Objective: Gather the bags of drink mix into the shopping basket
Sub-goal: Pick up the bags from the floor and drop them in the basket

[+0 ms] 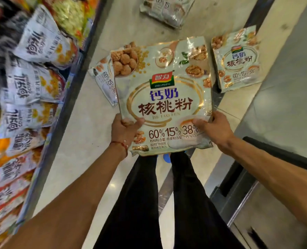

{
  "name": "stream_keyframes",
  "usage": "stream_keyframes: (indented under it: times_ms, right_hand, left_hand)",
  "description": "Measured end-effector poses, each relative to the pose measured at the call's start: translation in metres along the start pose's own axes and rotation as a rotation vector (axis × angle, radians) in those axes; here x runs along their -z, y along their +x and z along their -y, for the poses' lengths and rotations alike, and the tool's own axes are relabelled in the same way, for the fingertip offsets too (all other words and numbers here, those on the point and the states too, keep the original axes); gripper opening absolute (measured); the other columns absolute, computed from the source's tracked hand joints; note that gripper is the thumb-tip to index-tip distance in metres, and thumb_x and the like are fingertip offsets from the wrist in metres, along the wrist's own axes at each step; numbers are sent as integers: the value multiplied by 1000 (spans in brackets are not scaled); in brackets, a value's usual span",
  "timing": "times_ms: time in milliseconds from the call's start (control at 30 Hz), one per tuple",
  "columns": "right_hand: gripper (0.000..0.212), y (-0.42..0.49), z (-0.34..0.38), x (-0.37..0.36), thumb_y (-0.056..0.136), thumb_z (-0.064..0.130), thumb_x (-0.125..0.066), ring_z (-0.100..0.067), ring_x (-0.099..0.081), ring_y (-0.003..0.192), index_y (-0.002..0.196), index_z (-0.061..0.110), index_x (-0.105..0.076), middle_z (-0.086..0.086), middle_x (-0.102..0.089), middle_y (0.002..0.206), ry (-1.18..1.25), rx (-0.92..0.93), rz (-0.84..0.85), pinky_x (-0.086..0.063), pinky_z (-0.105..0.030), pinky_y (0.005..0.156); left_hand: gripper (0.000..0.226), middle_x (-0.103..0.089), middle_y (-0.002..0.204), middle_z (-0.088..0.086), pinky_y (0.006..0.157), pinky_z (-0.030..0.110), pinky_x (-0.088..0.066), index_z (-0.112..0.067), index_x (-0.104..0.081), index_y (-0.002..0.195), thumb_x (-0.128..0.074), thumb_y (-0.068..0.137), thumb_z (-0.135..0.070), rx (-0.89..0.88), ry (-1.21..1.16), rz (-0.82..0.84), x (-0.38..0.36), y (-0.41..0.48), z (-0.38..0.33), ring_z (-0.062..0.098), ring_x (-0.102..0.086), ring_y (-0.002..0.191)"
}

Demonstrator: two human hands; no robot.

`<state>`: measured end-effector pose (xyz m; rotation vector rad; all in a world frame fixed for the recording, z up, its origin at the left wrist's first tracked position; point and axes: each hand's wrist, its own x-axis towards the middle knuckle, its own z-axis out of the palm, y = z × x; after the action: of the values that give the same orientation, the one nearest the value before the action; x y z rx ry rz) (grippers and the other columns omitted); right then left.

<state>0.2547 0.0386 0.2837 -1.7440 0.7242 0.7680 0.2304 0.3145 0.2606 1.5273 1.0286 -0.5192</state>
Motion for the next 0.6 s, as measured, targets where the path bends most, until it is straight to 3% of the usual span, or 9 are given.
stream_keyframes:
  times_ms: [133, 300, 467, 600]
  right_hand:
    - [41, -52, 38, -3, 85, 9, -82, -22, -79, 94, 123, 8, -68, -8, -80, 107, 35, -15, 78, -65, -38, 83]
    - [40, -103, 75, -13, 85, -1, -77, -25, -79, 94, 123, 6, -67, -8, -80, 105, 78, 20, 129, -63, -44, 87]
    - [39, -142, 93, -19, 87, 10, -79, -28, -78, 95, 124, 11, -66, -6, -80, 107, 66, 113, 197, -64, -47, 81]
    - [29, -160, 102, -14, 90, 9, -76, -27, -79, 92, 118, 11, -70, -8, -80, 106, 5, 191, 298, -64, -38, 69]
  left_hand:
    - [48, -74, 105, 8, 64, 34, -62, -10, -61, 113, -89, 75, -20, -11, -49, 0, 45, -44, -29, 21, -76, 83]
    - [38, -78, 102, 3, 77, 40, -63, -9, -67, 113, -81, 84, -27, -7, -189, 29, 84, -101, -52, 23, -76, 91]
    - [22, -79, 92, -1, 58, 26, -59, -17, -67, 105, -77, 87, -23, -49, -297, -19, 101, -158, -61, 18, -77, 79]
    - [19, -78, 94, -1, 56, 22, -57, -21, -67, 102, -78, 86, -20, -68, -360, -129, 103, -199, -48, 13, -76, 76]
